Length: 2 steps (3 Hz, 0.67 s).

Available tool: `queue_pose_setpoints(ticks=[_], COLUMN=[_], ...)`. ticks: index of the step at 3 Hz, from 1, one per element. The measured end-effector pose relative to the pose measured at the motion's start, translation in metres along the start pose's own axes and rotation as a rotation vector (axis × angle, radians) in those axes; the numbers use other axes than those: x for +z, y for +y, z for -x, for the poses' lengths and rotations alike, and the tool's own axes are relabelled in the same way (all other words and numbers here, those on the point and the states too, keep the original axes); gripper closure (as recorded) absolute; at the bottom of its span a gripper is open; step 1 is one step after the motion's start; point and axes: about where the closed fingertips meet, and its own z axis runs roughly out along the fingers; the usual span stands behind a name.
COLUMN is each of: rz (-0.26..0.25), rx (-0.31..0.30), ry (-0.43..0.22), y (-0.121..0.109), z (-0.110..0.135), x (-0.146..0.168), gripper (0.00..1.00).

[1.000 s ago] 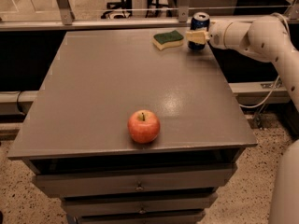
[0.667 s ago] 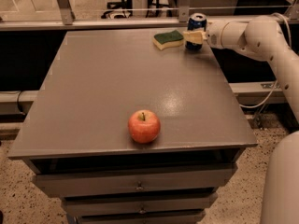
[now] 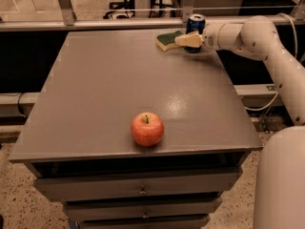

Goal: Move pepsi can near sponge

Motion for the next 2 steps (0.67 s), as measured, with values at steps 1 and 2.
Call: queue_pose_setpoints(ticks=[1,2], rz=[0.019,0.025], rx=[-0.03,-0.069], ry=[0.006,0.005], y=[0.008,0.016], z=[0.011,0.028], x=[-0.01,-0.031], gripper=[0.0,0.0])
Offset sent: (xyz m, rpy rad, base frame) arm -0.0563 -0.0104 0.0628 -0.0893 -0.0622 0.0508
